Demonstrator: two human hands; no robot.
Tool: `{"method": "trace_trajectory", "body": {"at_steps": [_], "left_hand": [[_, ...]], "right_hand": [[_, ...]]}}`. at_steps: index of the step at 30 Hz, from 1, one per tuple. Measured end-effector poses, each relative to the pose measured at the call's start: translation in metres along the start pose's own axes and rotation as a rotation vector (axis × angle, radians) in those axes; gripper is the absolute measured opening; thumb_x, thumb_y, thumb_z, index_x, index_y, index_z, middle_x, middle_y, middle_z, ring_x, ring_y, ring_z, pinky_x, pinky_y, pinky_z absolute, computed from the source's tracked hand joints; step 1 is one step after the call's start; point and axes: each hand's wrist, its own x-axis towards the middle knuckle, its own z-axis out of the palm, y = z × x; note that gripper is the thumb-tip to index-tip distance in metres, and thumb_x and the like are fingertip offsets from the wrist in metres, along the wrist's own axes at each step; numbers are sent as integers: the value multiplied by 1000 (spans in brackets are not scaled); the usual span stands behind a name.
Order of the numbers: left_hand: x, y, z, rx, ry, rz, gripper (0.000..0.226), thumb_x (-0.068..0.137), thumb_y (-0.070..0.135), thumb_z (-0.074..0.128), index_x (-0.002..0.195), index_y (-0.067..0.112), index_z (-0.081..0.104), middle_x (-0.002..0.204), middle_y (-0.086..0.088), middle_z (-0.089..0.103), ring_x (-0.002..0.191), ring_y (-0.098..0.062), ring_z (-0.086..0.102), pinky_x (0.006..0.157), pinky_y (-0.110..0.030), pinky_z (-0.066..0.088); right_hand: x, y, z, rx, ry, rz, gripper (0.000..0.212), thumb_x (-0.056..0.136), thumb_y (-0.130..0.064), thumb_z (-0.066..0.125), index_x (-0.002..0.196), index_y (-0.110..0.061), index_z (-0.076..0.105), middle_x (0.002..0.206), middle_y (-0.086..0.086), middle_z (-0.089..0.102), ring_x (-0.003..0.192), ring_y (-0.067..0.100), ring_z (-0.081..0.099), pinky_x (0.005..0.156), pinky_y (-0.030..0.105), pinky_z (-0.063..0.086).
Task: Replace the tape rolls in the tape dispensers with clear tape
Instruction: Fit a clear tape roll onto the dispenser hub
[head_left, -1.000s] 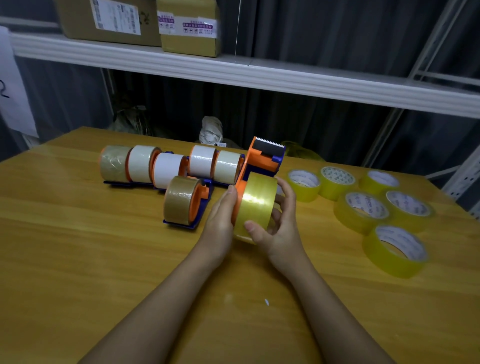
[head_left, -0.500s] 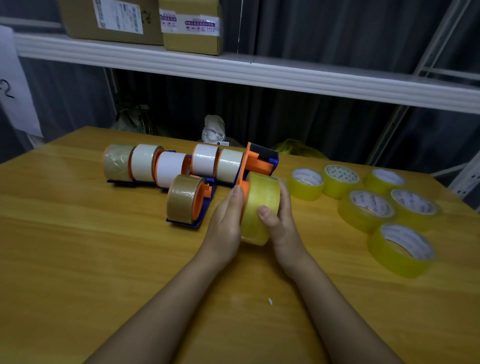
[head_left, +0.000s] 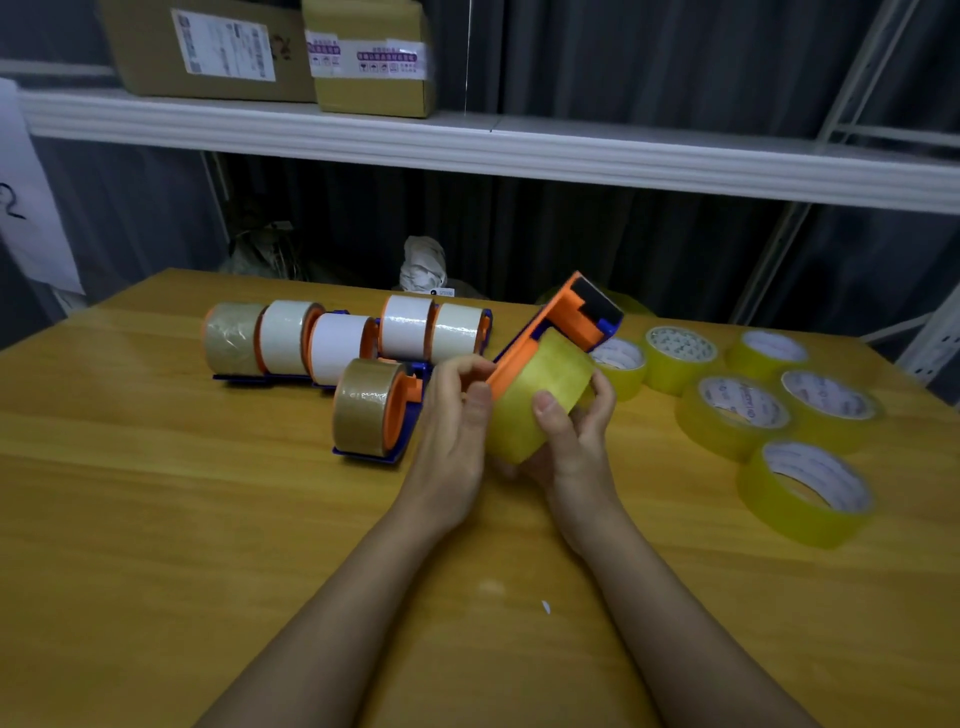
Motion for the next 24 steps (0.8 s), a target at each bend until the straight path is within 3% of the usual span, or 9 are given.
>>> {"method": "trace_trajectory", "body": {"at_steps": [4,6,10,13,15,16,18,21,24], "left_hand": [[0,-4,1,143,-102,123,75,68,84,46,129,45,25,130,18,30,123,1,34,103,-19,34],[2,-6,-1,243,-122,179,86,65,74,61,135,45,20,131,30,22,125,5,29,104,-15,31],[5,-8,-8,316,-65,213,80,69,72,58,133,35,28,116,29,30,118,-3,34,102,-30,36],[7,-5,-12,306,-45,181,79,68,76,55,130,34,30,112,32,30,114,-5,36,98,-23,35],[7,-4,-14,305,-41,167,82,67,75,56,131,30,32,114,35,30,113,-6,37,96,-17,34],[7,-4,-14,306,-40,164,83,68,74,58,132,26,35,112,31,33,113,-8,38,96,-17,34],[8,-3,-15,307,-51,147,82,68,66,65,131,21,40,116,18,39,114,-11,40,96,-20,36],[8,-1,-17,327,-95,182,80,66,61,69,131,21,43,117,19,42,114,-8,40,96,-11,31],[6,3,-16,370,-196,271,84,64,61,70,135,27,40,120,25,39,115,-1,37,98,-5,26]], "right_hand": [[0,-7,1,217,-1,107,118,31,-69,86,129,-32,33,112,0,63,99,17,69,71,36,58],[0,-8,1,220,-7,113,128,30,-73,83,136,-25,30,117,3,63,96,14,70,71,35,58],[1,-8,-5,-2,-29,123,112,40,-87,69,129,-28,37,124,5,60,103,21,68,90,53,53],[0,-12,-14,-336,-66,48,93,57,-97,42,121,-30,44,113,-2,64,104,21,65,92,52,52],[-1,-12,-17,-503,-2,-108,68,73,-86,34,112,-32,48,92,-5,66,87,11,65,81,41,55],[-1,-14,-17,-559,54,-218,57,80,-76,33,110,-31,49,85,-5,63,79,4,62,75,29,54],[-1,-17,-15,-667,174,-442,47,88,-58,35,113,-22,53,92,-5,55,82,-3,53,70,8,41],[3,-19,-20,-747,210,-607,45,96,-42,32,122,-16,59,113,-4,49,107,6,44,93,8,31],[5,-22,-21,-628,74,-580,43,99,-36,26,118,-23,62,121,-5,58,122,10,47,105,20,31]]}}
